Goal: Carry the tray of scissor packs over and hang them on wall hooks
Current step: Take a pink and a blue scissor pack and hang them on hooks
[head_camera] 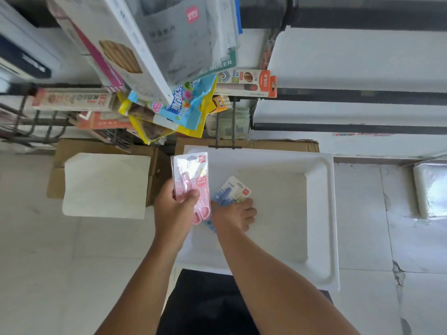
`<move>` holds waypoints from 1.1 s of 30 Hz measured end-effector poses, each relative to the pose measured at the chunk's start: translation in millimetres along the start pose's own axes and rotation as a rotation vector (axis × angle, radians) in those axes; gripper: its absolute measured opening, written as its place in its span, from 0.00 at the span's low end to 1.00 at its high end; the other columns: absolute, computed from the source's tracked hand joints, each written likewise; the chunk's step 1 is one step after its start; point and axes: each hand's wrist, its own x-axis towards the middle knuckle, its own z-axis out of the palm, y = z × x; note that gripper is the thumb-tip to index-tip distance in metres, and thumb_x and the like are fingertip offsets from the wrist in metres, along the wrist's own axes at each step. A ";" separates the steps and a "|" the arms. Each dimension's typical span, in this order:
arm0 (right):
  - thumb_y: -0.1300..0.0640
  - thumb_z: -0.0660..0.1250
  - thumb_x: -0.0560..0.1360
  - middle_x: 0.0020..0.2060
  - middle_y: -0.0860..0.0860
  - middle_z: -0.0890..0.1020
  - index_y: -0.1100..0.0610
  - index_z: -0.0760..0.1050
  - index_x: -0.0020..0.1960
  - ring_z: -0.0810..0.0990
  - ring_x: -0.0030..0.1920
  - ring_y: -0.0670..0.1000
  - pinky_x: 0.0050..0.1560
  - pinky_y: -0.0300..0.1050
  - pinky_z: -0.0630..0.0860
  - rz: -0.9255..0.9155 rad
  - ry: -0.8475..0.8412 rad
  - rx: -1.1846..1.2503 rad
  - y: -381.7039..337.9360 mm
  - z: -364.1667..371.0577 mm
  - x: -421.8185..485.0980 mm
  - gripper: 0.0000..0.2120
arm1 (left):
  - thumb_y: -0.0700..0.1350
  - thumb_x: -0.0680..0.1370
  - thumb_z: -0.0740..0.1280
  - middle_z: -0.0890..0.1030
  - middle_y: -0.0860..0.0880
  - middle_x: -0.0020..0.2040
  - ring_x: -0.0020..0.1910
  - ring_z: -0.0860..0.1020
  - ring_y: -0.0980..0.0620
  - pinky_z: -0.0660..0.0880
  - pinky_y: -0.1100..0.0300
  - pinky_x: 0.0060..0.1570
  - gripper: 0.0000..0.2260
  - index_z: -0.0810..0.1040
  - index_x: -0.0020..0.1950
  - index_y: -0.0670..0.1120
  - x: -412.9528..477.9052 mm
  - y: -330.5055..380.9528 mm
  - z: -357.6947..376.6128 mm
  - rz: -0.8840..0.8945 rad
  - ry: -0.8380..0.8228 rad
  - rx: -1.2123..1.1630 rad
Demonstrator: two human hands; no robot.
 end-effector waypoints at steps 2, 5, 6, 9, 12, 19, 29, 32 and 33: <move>0.40 0.78 0.63 0.67 0.57 0.64 0.57 0.53 0.75 0.66 0.67 0.60 0.68 0.51 0.63 -0.002 0.001 -0.047 -6.0 6.6 1.1 0.52 | 0.43 0.78 0.70 0.81 0.56 0.53 0.49 0.82 0.57 0.78 0.67 0.35 0.12 0.76 0.59 0.53 -1.1 0.7 -7.6 0.026 0.010 -0.002; 0.41 0.79 0.63 0.70 0.57 0.63 0.57 0.50 0.77 0.65 0.69 0.59 0.70 0.49 0.59 -0.109 -0.003 -0.194 -7.2 8.5 8.9 0.55 | 0.43 0.79 0.69 0.81 0.55 0.52 0.47 0.81 0.57 0.75 0.73 0.30 0.11 0.76 0.61 0.49 -3.5 -1.2 -13.6 0.056 -0.015 0.019; 0.42 0.79 0.64 0.70 0.57 0.63 0.57 0.49 0.77 0.65 0.69 0.59 0.69 0.48 0.59 -0.144 0.000 -0.240 -6.0 6.5 11.8 0.55 | 0.43 0.79 0.69 0.81 0.54 0.52 0.48 0.81 0.57 0.75 0.74 0.30 0.12 0.76 0.62 0.47 -3.5 -3.0 -14.6 0.057 -0.018 0.023; 0.49 0.75 0.71 0.70 0.58 0.64 0.59 0.48 0.79 0.66 0.68 0.59 0.68 0.48 0.61 -0.220 0.023 -0.311 -0.9 -7.6 21.8 0.48 | 0.42 0.79 0.70 0.82 0.50 0.55 0.49 0.81 0.55 0.75 0.73 0.30 0.13 0.77 0.63 0.45 -3.2 -6.9 -15.0 0.049 -0.018 0.028; 0.56 0.73 0.72 0.70 0.60 0.64 0.58 0.46 0.79 0.66 0.68 0.61 0.70 0.49 0.60 -0.229 0.038 -0.298 6.0 -28.1 32.0 0.47 | 0.42 0.79 0.70 0.82 0.50 0.54 0.47 0.81 0.56 0.75 0.73 0.29 0.13 0.77 0.62 0.45 -6.0 -6.8 -11.9 0.048 -0.039 0.023; 0.43 0.77 0.66 0.70 0.58 0.62 0.58 0.52 0.77 0.63 0.70 0.61 0.72 0.52 0.58 -0.222 0.154 -0.330 31.4 -53.0 36.1 0.50 | 0.43 0.79 0.70 0.82 0.50 0.55 0.51 0.81 0.54 0.75 0.73 0.30 0.14 0.77 0.63 0.44 -10.3 -5.9 -3.5 0.024 -0.069 0.020; 0.51 0.74 0.70 0.64 0.58 0.70 0.58 0.61 0.67 0.69 0.65 0.60 0.64 0.50 0.64 -0.147 0.086 -0.358 23.1 -60.2 43.8 0.33 | 0.45 0.78 0.71 0.83 0.50 0.57 0.50 0.82 0.53 0.77 0.71 0.31 0.15 0.76 0.64 0.46 -10.4 -9.8 -4.0 0.004 -0.063 0.005; 0.58 0.69 0.72 0.60 0.56 0.77 0.55 0.60 0.65 0.73 0.60 0.59 0.61 0.51 0.63 -0.208 0.060 -0.248 26.6 -70.4 45.7 0.26 | 0.44 0.78 0.71 0.83 0.50 0.57 0.50 0.83 0.53 0.77 0.72 0.32 0.15 0.77 0.64 0.46 -12.3 -8.3 -4.1 -0.006 -0.069 -0.008; 0.60 0.68 0.72 0.59 0.55 0.77 0.54 0.60 0.65 0.73 0.58 0.58 0.61 0.51 0.64 -0.221 0.040 -0.204 28.2 -75.5 43.2 0.26 | 0.44 0.78 0.71 0.83 0.50 0.57 0.50 0.83 0.53 0.77 0.71 0.32 0.14 0.77 0.63 0.46 -13.9 -6.3 -3.9 -0.009 -0.073 -0.011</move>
